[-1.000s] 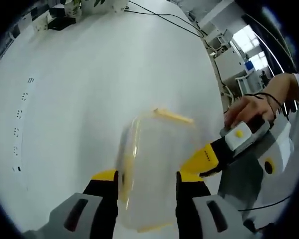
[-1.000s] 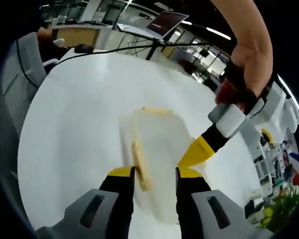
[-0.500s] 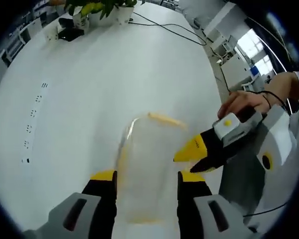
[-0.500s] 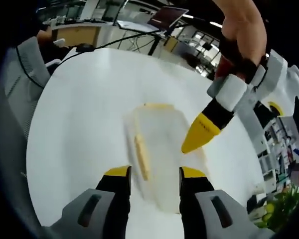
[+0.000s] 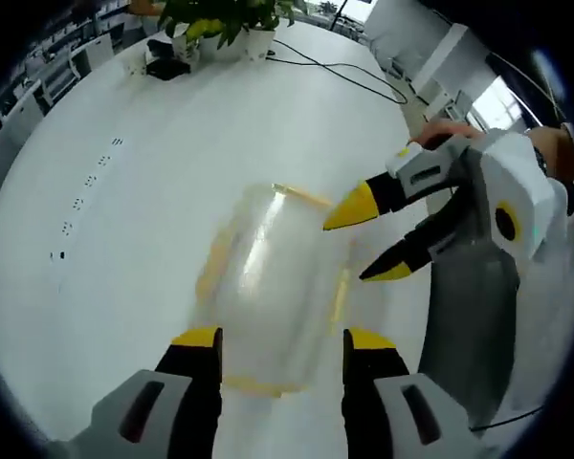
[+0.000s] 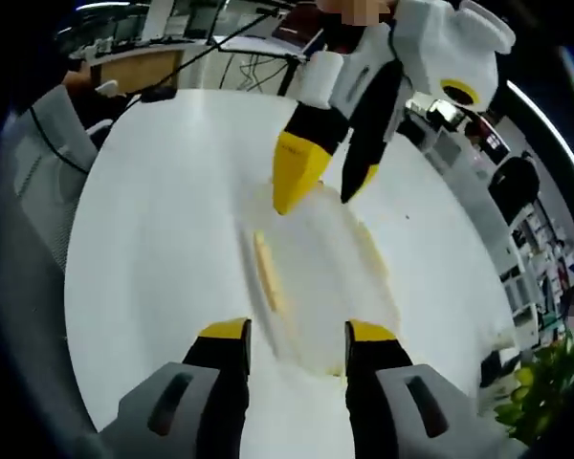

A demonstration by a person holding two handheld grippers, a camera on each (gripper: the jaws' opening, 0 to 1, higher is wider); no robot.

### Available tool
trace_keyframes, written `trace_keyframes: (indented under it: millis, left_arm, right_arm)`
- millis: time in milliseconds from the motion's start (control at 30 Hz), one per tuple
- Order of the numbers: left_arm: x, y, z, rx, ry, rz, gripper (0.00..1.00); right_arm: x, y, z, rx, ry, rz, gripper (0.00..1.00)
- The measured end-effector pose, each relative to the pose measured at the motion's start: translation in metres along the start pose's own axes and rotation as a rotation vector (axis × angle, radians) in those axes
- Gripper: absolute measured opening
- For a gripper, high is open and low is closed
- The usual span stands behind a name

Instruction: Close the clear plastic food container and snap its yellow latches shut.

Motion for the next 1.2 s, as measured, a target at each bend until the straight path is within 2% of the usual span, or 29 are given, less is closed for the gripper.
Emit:
trace_keyframes:
  millis: [167, 267, 333, 367, 433, 467, 733, 933, 1200]
  left_arm:
    - [-0.004, -0.002, -0.013, -0.051, 0.050, 0.018, 0.46]
    - [-0.004, -0.004, -0.017, -0.121, 0.108, 0.035, 0.46]
    - [0.000, -0.009, -0.026, -0.126, 0.117, 0.042, 0.47]
    - [0.003, -0.007, -0.021, -0.179, 0.111, 0.063, 0.46]
    - [0.004, -0.005, -0.026, -0.183, 0.169, 0.064, 0.47]
    - [0.004, -0.004, -0.026, -0.197, 0.164, 0.068, 0.47]
    - [0.015, 0.003, -0.035, -0.298, 0.220, 0.173, 0.50]
    - [0.012, -0.012, -0.048, -0.345, 0.256, 0.220, 0.52]
    - [0.008, -0.032, -0.049, -0.432, 0.314, 0.234, 0.51]
  right_arm:
    - [-0.005, 0.003, -0.011, 0.011, -0.057, -0.001, 0.37]
    - [-0.009, 0.005, -0.016, 0.009, -0.090, -0.002, 0.38]
    - [-0.011, 0.005, -0.020, 0.008, -0.112, 0.000, 0.38]
    - [-0.011, 0.005, -0.022, 0.008, -0.122, -0.001, 0.38]
    - [-0.013, 0.006, -0.027, 0.006, -0.149, -0.004, 0.39]
    - [-0.014, 0.006, -0.030, 0.005, -0.167, -0.008, 0.39]
    - [-0.014, 0.000, -0.046, 0.003, -0.251, -0.006, 0.43]
    - [-0.015, -0.011, -0.047, -0.040, -0.353, 0.002, 0.43]
    - [-0.010, -0.026, -0.044, -0.057, -0.389, 0.013, 0.42]
Point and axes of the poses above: the point that each gripper's makers call its tool centre point, and the gripper's own axes: y roughly backward along the fingers, x roughly to its left, z roughly out of its top, the point moved 2 cm from there along y, roughly backward along the fingers, and after that the axes turned 11 degrees about x, right-handed, at the moved point
